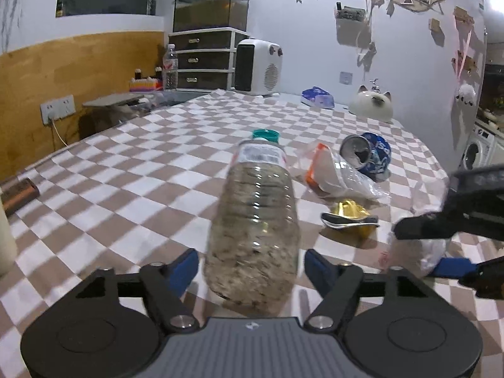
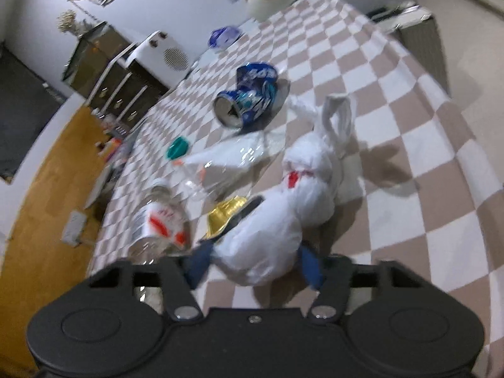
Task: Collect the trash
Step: 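Grasp the plastic water bottle with the left tool while the right tool grasps the white plastic bag, then carry the water bottle in the left tool while the right tool carries the white bag to the wastebasket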
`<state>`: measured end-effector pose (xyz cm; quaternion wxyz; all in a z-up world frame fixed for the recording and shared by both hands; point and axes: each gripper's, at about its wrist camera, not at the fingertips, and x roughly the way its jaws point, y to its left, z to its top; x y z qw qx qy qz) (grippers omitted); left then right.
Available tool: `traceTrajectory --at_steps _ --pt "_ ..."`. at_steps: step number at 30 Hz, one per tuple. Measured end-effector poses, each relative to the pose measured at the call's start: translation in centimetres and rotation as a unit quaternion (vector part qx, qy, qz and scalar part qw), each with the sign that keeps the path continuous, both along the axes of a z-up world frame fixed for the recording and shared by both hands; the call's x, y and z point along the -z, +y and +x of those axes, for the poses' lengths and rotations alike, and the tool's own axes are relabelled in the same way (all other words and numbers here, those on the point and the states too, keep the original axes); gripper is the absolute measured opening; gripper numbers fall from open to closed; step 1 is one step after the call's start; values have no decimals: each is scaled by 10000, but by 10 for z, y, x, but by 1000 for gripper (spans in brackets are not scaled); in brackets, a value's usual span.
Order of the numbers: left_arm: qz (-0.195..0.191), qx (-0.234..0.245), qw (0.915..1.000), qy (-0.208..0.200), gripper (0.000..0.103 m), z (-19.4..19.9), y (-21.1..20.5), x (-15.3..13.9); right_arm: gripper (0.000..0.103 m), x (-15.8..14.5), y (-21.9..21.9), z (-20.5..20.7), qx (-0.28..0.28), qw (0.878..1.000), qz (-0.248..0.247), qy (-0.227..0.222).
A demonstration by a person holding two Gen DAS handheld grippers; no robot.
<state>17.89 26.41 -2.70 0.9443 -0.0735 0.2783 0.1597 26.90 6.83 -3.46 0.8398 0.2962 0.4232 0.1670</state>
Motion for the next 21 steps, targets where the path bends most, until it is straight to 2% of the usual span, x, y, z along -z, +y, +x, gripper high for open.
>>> traceTrajectory --at_steps 1,4,11,15,21 --pt "-24 0 10000 -16 66 -1 -1 1 48 -2 -5 -3 -71 10000 -8 -34" --pt "-74 -27 10000 -49 62 -5 -2 2 43 -12 -17 -15 -278 9984 -308 -386" --pt "-178 -77 9998 -110 61 -30 -3 2 41 -23 -57 -59 -1207 9855 -811 -873" --pt "-208 19 9997 -118 61 -51 -11 0 41 -26 -74 -89 -1868 9713 -1015 -1070" --pt "-284 255 9991 -171 61 -85 -27 0 42 -22 -82 -126 -3007 9404 -1052 -1192"
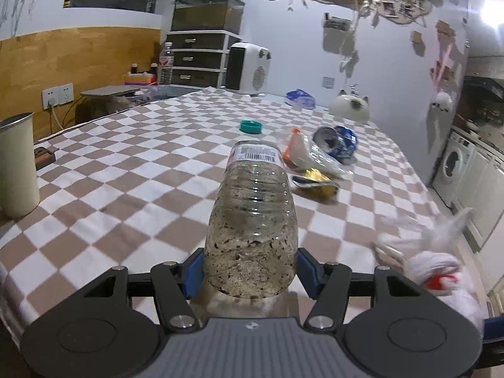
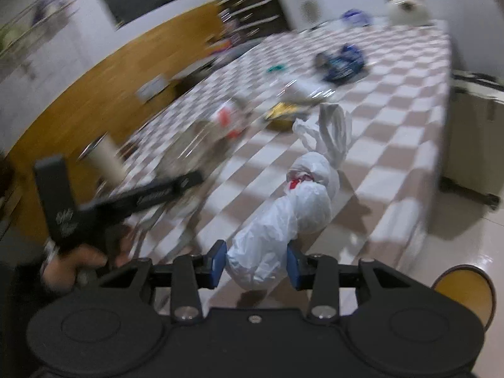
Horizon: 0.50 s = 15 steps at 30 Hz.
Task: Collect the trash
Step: 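Carry the water bottle in the left tool while the right tool carries the white bag to the wastebasket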
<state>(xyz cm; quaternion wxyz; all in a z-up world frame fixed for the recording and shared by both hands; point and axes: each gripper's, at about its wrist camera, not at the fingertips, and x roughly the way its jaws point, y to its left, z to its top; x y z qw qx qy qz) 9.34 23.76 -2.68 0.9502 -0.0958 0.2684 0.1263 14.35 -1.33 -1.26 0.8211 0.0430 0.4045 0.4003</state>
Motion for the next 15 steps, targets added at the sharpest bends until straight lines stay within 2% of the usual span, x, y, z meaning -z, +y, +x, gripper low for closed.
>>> traceTrajectory --at_steps 2,4,11,15 --pt "25 104 9999 -11 61 -10 -5 0 43 3 0 -9 -252 9996 -137 -70" --pt "29 170 9998 -31 61 -20 -8 -1 47 4 -2 -16 -232 9990 -293 -228" --pt "100 208 9997 -121 61 -39 -18 -1 53 -1 -23 -32 560 9948 -406 -750" --pt "200 179 9996 -115 62 -42 -25 4 66 -1 -28 -44 1091 9887 -179 -1008"
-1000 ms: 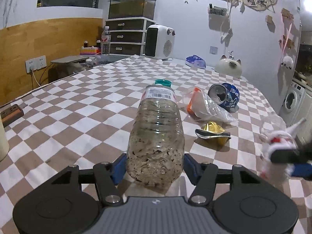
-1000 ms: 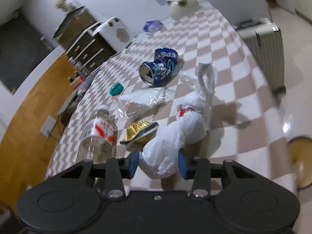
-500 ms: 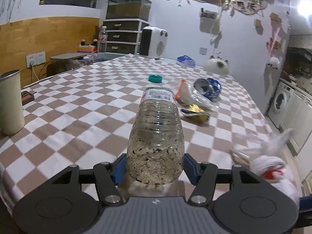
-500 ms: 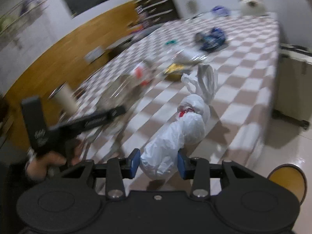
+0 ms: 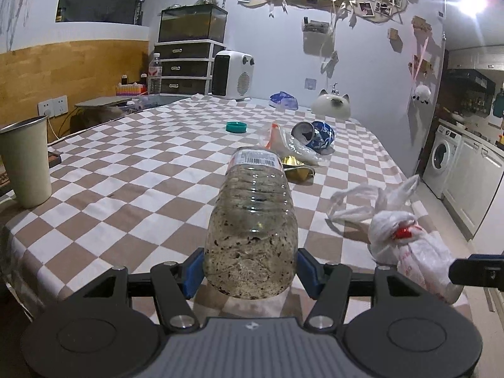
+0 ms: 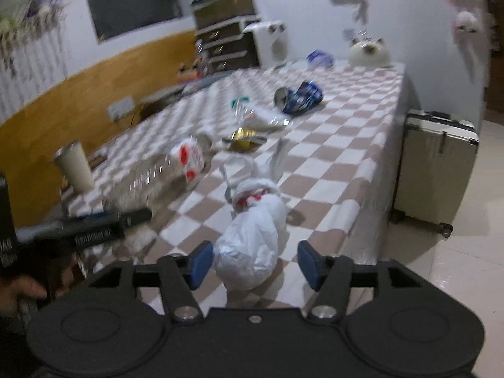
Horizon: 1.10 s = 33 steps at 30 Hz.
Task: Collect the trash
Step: 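Carry the water bottle in the left tool while the right tool carries the white bag to the wastebasket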
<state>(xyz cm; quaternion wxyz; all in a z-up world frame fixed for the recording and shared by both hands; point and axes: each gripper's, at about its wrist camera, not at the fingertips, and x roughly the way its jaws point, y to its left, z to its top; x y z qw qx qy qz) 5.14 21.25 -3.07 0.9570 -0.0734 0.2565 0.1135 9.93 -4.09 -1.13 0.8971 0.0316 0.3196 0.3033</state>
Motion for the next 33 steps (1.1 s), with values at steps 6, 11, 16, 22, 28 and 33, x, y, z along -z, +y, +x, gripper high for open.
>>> traceTrajectory --at_steps 6,11,16,22,28,33 --pt "27 -86 10000 -6 69 2 -2 3 72 11 23 -11 235 9994 78 -246" --pt "98 -306 9994 -102 71 8 -3 5 71 19 38 -3 601 9977 -87 -312" --pt "407 -312 9984 -218 71 15 -11 7 62 26 41 5 814 9965 -59 -150" --pt "451 -224 9985 -206 70 20 -11 7 47 29 39 9 740 9972 43 -64" --pt "479 -259 9982 -251 70 26 -9 2 39 32 40 15 701 9974 108 139" --pt "495 -132 9985 -188 64 28 -7 3 35 30 39 15 708 9973 62 160"
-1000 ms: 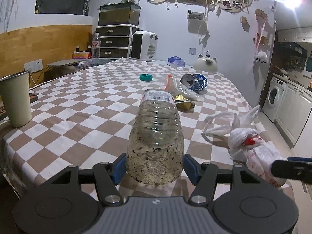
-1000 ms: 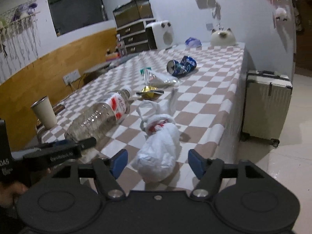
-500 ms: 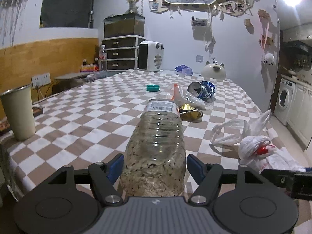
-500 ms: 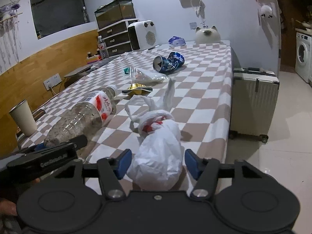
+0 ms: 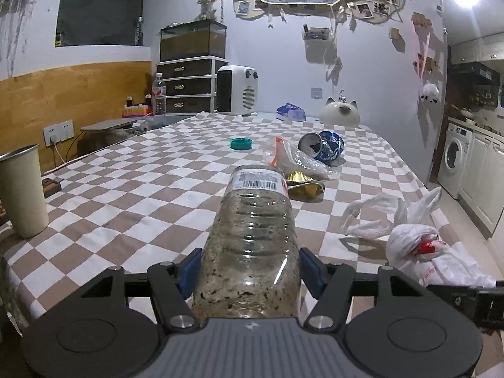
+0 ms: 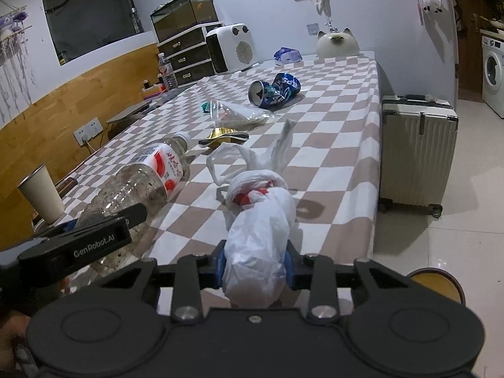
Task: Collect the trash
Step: 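Carry the water bottle in the left tool while the right tool carries the white bag to the wastebasket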
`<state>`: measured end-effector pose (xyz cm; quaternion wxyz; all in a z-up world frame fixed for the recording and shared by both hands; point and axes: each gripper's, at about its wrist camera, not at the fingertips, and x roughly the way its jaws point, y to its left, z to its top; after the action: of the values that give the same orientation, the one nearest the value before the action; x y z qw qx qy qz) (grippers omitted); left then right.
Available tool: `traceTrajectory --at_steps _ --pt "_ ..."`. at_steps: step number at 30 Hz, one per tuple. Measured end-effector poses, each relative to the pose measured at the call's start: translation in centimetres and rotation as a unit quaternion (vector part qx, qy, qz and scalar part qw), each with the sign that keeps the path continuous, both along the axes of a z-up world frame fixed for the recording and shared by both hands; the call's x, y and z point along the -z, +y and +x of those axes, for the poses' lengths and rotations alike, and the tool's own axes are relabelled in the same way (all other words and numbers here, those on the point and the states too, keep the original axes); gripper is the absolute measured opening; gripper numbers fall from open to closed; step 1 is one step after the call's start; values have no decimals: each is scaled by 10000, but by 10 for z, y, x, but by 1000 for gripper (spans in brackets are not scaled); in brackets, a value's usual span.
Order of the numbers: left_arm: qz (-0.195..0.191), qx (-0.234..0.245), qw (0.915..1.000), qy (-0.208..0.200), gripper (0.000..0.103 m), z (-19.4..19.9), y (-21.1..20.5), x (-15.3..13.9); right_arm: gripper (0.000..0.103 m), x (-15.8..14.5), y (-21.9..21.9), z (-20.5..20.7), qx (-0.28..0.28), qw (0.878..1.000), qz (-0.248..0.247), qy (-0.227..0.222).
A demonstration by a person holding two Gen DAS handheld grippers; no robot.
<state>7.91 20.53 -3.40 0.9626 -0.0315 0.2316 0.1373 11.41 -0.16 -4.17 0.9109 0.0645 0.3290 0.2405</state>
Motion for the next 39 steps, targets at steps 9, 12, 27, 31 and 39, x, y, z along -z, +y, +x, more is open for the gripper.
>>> traceTrajectory --at_steps 9,12,27,31,39 --pt "-200 94 9995 -207 62 -16 6 -3 25 1 -2 4 21 9999 -80 -62" --pt "-217 100 9992 -331 62 -22 6 -9 23 -2 -3 1 14 9999 -77 -123" --pt "-32 415 9948 -933 62 -38 -20 -52 23 -40 -25 -13 180 9970 -17 -746" --pt "-86 580 9931 -1018 62 -35 -38 -60 23 -49 -40 -18 312 9956 -3 -882" --pt "-134 1061 9883 -1090 62 -28 -88 -68 23 -59 -85 -29 731 9919 -48 -1040"
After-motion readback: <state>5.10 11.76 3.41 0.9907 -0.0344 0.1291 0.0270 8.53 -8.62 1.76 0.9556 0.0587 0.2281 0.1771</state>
